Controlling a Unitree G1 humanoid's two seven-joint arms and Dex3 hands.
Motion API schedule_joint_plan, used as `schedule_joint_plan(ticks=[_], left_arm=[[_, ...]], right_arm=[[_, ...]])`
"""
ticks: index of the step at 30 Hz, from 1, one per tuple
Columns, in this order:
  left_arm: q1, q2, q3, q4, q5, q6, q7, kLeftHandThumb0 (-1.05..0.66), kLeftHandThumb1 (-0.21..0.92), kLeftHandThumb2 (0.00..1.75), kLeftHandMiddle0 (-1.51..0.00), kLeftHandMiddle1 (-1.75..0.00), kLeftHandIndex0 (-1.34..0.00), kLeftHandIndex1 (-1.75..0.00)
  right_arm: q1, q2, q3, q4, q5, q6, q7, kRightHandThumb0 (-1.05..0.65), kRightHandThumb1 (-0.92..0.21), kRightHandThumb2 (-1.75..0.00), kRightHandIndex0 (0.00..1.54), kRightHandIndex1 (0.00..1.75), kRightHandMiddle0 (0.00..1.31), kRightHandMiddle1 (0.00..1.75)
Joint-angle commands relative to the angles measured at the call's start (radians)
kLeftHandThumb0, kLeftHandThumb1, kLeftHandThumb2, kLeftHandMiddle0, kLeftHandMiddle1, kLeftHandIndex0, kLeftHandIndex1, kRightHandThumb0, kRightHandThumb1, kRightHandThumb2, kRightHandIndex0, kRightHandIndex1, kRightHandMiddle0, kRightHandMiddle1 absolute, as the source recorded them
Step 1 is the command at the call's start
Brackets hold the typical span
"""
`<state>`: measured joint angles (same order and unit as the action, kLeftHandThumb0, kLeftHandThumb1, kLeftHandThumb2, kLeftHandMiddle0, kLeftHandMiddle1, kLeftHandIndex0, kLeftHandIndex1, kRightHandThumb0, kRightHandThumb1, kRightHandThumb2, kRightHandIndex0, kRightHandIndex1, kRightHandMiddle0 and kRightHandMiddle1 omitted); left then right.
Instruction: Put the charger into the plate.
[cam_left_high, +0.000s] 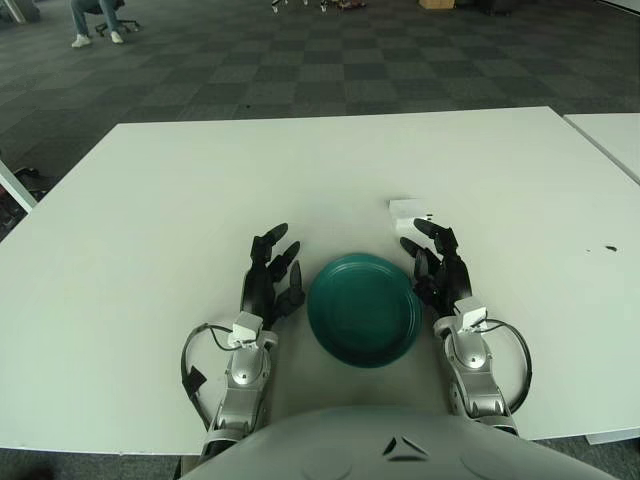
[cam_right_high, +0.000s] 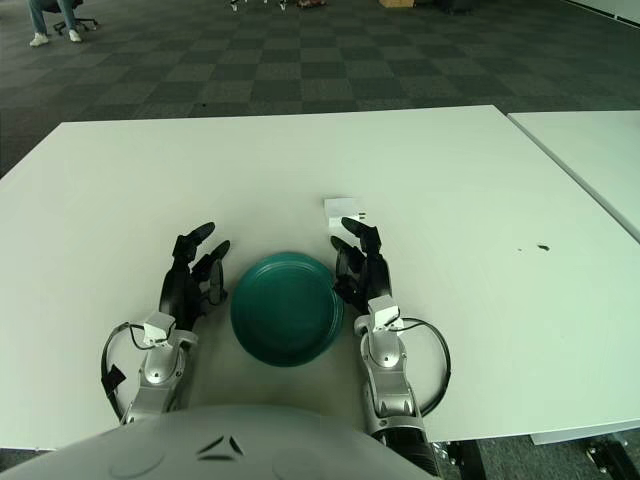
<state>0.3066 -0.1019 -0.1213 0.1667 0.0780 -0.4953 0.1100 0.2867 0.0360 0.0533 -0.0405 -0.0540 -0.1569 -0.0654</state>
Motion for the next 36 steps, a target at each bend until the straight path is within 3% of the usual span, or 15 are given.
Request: schedule_joint_plan(ticks=[1,6,12,15,18,22,25,27,32,36], left_arm=[[0.068,-0.013,-0.018,0.121,0.007,0.037,-0.003,-0.75,0.92,0.92,-0.7,-0.07,-0.15,-0.86],[0.054,-0.016,-0.017,0.131,0.011,0.053,0.0,-0.75,0.92,0.92,-0.71,-0.07,-0.15,-0.87],[0.05,-0.026,-0.021,0.136,-0.01,0.052,-0.018,-0.74,0.92,0.93,-0.68,-0.05,-0.16,-0.86],[0.046,-0.031,-0.022,0.142,-0.023,0.038,-0.027,-0.74,0.92,0.92,-0.66,-0.04,-0.16,-0.86],[0.039,-0.032,-0.023,0.15,-0.031,0.027,-0.029,-0.75,0.92,0.92,-0.63,-0.03,-0.15,-0.85],[0.029,-0.033,-0.025,0.159,-0.034,0.017,-0.023,-0.75,0.92,0.91,-0.63,-0.02,-0.16,-0.85],[0.023,-0.033,-0.026,0.158,-0.026,0.026,-0.011,-0.75,0.92,0.91,-0.64,-0.03,-0.17,-0.85],[0.019,-0.032,-0.027,0.16,-0.021,0.032,-0.007,-0.76,0.92,0.91,-0.64,-0.03,-0.17,-0.85],[0.012,-0.03,-0.029,0.166,-0.023,0.03,-0.009,-0.77,0.92,0.91,-0.64,-0.03,-0.16,-0.84],[0.012,-0.03,-0.03,0.166,-0.024,0.016,-0.008,-0.77,0.92,0.89,-0.64,-0.03,-0.16,-0.84]], right_arm=[[0.03,-0.025,-0.035,-0.061,0.027,0.104,0.015,-0.7,-0.92,-0.78,0.58,0.18,0.07,0.9],[-0.045,-0.075,-0.067,-0.156,-0.013,0.177,0.016,-0.72,-0.92,-0.77,0.56,0.18,0.06,0.89],[-0.175,-0.145,-0.016,-0.267,-0.277,0.141,-0.058,-0.66,-0.92,-0.64,0.55,0.18,0.08,0.89],[-0.222,-0.205,0.003,-0.253,-0.459,0.12,-0.128,-0.65,-0.92,-0.61,0.55,0.19,0.1,0.89],[-0.256,-0.249,0.008,-0.222,-0.555,0.116,-0.164,-0.66,-0.92,-0.6,0.53,0.18,0.11,0.89],[-0.336,-0.288,0.011,-0.187,-0.62,0.169,-0.136,-0.68,-0.92,-0.59,0.51,0.15,0.13,0.9],[-0.436,-0.317,0.032,-0.127,-0.655,0.209,-0.085,-0.68,-0.92,-0.56,0.49,0.13,0.14,0.9],[-0.493,-0.334,0.064,-0.104,-0.69,0.254,-0.019,-0.65,-0.92,-0.52,0.47,0.11,0.15,0.9],[-0.551,-0.355,0.116,-0.08,-0.75,0.324,0.06,-0.62,-0.92,-0.49,0.42,0.06,0.14,0.87],[-0.632,-0.379,0.187,0.021,-0.803,0.312,0.09,-0.65,-0.92,-0.52,0.41,0.04,0.12,0.85]])
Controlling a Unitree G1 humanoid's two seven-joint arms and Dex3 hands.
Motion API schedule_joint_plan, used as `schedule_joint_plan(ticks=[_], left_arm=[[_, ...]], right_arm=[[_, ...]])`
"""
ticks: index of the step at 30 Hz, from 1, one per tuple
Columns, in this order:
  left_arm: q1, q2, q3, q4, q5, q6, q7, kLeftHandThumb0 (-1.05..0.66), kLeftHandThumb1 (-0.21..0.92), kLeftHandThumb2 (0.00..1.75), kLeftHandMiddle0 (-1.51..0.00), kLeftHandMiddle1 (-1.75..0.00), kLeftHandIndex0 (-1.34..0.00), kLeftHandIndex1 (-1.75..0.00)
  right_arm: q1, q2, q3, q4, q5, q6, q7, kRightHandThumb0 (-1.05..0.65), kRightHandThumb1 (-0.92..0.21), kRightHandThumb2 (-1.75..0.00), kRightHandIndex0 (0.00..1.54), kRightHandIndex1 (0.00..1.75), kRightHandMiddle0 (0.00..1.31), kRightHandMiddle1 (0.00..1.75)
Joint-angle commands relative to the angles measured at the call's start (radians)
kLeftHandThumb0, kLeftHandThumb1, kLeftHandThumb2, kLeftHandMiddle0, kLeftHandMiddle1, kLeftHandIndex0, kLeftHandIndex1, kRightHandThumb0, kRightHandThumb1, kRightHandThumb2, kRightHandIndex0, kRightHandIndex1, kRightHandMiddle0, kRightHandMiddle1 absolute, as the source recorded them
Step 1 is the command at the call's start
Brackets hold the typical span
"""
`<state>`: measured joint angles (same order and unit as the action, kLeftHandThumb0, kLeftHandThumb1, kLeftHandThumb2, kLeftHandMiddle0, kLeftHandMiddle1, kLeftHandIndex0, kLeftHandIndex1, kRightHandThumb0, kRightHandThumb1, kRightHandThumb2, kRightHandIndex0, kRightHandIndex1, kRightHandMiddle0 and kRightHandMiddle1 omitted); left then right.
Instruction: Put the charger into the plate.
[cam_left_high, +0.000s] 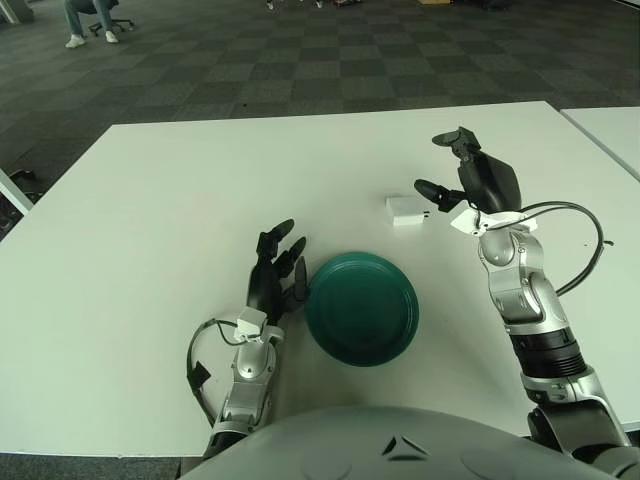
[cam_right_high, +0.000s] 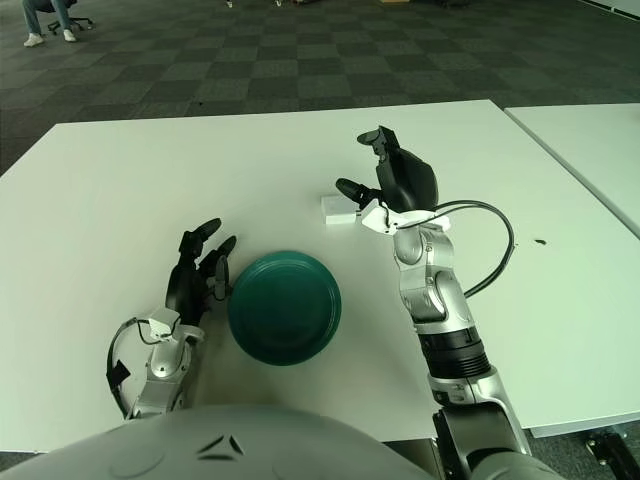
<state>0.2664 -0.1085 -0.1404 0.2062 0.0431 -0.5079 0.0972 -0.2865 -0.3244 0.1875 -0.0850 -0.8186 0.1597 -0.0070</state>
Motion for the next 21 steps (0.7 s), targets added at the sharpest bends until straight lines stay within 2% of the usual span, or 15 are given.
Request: schedule_joint_plan(ticks=[1,8,21], left_arm=[[0.051,-0.024,-0.011,0.127,0.011,0.028,0.006,-0.77,0.92,0.89,-0.64,-0.03,-0.17,-0.84],[0.044,-0.022,-0.017,0.134,0.006,0.029,0.004,-0.77,0.92,0.86,-0.62,-0.01,-0.15,-0.84],[0.047,-0.028,-0.021,0.132,-0.016,0.019,-0.003,-0.75,0.92,0.82,-0.61,-0.01,-0.19,-0.88]], right_arm=[[-0.069,-0.023,0.06,0.081,-0.04,-0.009,0.034,-0.66,-0.92,-0.53,0.41,0.04,0.12,0.85],[-0.13,-0.059,0.146,0.229,-0.071,-0.089,0.02,-0.69,-0.92,-0.55,0.43,0.04,0.09,0.82],[-0.227,-0.057,0.262,0.494,-0.084,-0.195,-0.018,-0.64,-0.92,-0.55,0.46,0.04,0.05,0.82]])
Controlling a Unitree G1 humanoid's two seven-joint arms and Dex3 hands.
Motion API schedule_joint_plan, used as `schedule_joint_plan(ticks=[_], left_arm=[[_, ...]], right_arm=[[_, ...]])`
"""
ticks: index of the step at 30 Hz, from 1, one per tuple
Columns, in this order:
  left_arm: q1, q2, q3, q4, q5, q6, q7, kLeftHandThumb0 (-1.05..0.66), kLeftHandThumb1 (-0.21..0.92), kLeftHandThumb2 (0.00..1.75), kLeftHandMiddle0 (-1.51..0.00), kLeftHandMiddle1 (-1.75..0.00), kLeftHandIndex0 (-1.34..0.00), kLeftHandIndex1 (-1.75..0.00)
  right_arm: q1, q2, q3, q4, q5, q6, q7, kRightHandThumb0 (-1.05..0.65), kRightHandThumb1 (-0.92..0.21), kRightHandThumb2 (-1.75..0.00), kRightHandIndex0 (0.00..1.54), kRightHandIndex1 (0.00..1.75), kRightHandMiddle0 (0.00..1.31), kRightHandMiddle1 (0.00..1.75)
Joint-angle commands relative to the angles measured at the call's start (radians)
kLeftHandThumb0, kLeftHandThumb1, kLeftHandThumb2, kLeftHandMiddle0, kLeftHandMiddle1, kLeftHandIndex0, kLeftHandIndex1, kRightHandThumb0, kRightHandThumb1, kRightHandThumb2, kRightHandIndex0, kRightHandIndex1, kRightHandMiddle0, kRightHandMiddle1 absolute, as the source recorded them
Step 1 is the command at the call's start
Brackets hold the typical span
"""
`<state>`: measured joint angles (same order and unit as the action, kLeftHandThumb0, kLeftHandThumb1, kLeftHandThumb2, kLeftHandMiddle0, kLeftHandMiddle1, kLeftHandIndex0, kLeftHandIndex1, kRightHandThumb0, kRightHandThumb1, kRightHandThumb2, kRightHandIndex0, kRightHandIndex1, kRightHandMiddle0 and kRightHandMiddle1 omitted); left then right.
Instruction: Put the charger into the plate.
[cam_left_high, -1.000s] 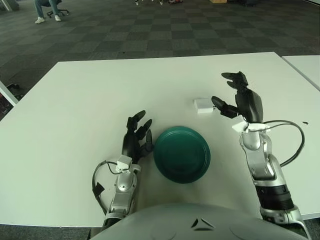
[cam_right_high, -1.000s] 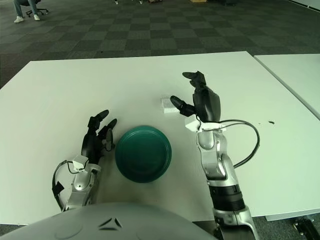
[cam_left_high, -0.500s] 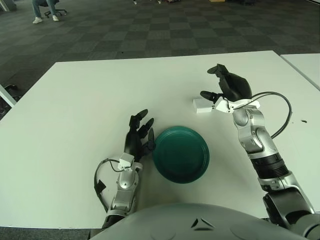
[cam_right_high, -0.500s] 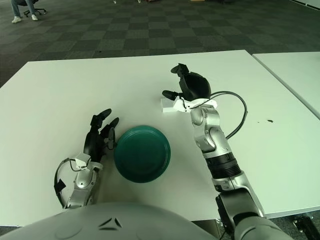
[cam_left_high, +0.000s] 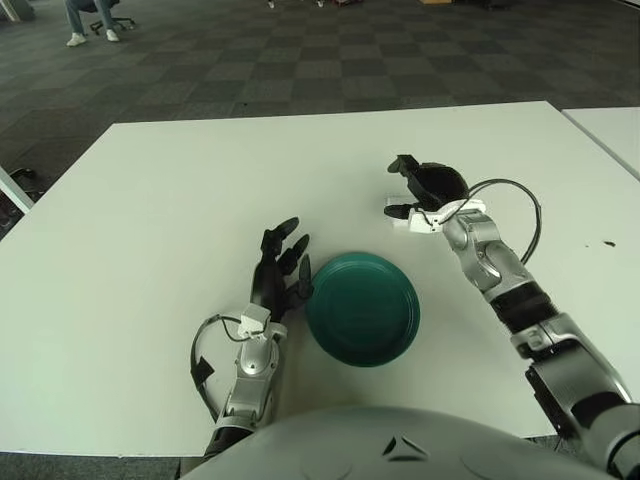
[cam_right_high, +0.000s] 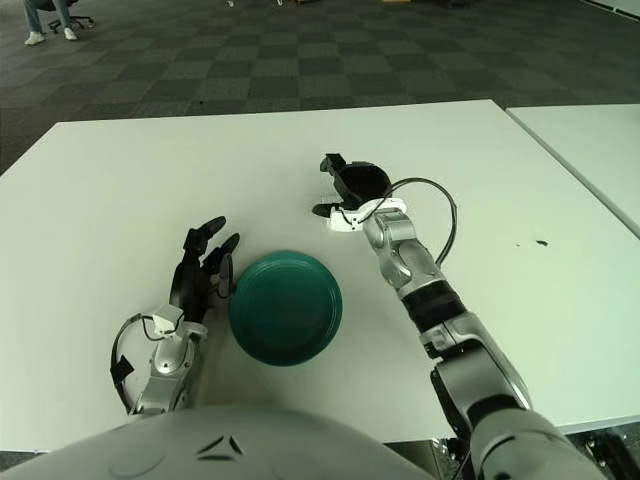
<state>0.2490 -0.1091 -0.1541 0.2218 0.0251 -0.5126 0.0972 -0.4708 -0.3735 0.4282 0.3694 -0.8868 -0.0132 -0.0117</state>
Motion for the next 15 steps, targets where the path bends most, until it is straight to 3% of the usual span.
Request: schedule_joint_plan(ticks=[1,6,15], left_arm=[[0.064,-0.029,-0.007,0.116,-0.001,0.022,-0.002,-0.75,0.92,0.82,-0.61,-0.01,-0.2,-0.88],[0.065,-0.034,-0.007,0.111,-0.015,0.023,-0.002,-0.72,0.92,0.79,-0.61,0.0,-0.19,-0.88],[0.058,-0.03,-0.008,0.111,0.058,0.032,0.074,-0.73,0.92,0.84,-0.65,-0.03,-0.16,-0.86]], right_arm=[[-0.046,-0.009,0.03,0.055,-0.018,-0.028,-0.016,-0.64,-0.92,-0.55,0.47,0.04,0.05,0.82],[-0.054,-0.011,0.064,0.118,-0.024,-0.062,-0.036,-0.64,-0.92,-0.56,0.49,0.04,0.04,0.81],[-0.069,-0.017,0.095,0.206,-0.006,-0.118,-0.042,-0.63,-0.92,-0.56,0.49,0.04,0.03,0.82]])
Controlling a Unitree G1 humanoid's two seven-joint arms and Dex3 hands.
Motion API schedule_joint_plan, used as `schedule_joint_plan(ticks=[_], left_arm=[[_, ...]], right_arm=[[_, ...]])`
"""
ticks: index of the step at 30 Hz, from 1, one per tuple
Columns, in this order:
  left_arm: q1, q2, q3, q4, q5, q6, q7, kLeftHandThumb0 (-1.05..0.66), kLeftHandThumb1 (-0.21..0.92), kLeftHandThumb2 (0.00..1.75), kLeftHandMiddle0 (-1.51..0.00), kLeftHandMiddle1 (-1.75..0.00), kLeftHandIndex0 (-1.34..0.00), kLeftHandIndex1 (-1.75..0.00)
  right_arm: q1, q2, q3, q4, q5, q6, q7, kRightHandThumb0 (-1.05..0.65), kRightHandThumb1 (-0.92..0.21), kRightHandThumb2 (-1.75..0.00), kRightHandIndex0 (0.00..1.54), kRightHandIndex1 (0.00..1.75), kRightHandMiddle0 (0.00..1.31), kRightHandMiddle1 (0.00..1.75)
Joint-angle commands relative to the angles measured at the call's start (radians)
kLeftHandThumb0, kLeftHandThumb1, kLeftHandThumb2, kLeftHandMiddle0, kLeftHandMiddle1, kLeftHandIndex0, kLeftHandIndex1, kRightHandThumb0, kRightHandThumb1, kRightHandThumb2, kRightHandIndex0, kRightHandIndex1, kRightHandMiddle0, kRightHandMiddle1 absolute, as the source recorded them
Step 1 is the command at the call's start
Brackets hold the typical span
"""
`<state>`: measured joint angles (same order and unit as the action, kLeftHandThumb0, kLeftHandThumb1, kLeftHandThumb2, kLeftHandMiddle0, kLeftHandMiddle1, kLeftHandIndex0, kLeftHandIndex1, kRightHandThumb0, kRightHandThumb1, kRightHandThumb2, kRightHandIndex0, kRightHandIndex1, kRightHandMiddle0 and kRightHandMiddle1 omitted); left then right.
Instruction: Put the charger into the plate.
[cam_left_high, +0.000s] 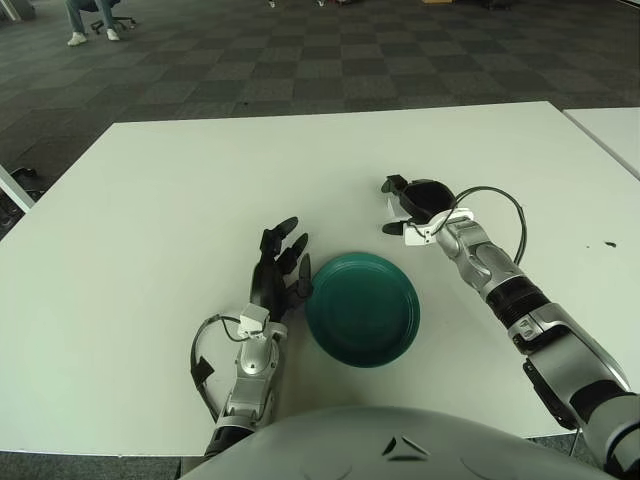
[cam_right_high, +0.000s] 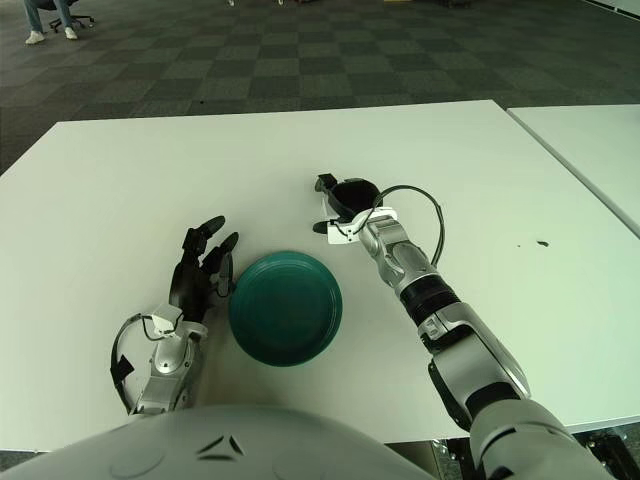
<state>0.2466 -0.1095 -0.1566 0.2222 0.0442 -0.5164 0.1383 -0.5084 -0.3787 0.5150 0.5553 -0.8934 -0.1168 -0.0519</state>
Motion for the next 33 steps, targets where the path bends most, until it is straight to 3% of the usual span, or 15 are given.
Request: schedule_joint_plan(ticks=[1,5,22,33], left_arm=[[0.061,-0.029,-0.007,0.109,0.045,0.039,0.039,-0.73,0.92,0.85,-0.66,-0.03,-0.16,-0.86],[0.064,-0.026,-0.014,0.102,0.051,0.052,0.049,-0.71,0.92,0.85,-0.67,-0.04,-0.17,-0.87],[0.064,-0.023,-0.017,0.094,0.032,0.07,0.04,-0.66,0.92,0.86,-0.66,-0.03,-0.16,-0.85],[0.068,-0.026,-0.018,0.093,0.04,0.061,0.054,-0.64,0.92,0.86,-0.65,-0.02,-0.14,-0.84]], right_arm=[[-0.031,-0.014,0.009,0.024,0.003,-0.018,0.002,-0.63,-0.92,-0.56,0.5,0.04,0.03,0.83],[-0.037,-0.021,0.013,0.065,0.007,-0.039,0.001,-0.63,-0.92,-0.54,0.51,0.04,0.04,0.83],[-0.194,-0.016,0.132,0.419,-0.038,-0.126,-0.071,-0.62,-0.92,-0.58,0.5,0.02,0.0,0.77],[-0.252,-0.038,0.17,0.483,-0.027,-0.158,0.024,-0.66,-0.92,-0.65,0.41,0.0,0.0,0.68]])
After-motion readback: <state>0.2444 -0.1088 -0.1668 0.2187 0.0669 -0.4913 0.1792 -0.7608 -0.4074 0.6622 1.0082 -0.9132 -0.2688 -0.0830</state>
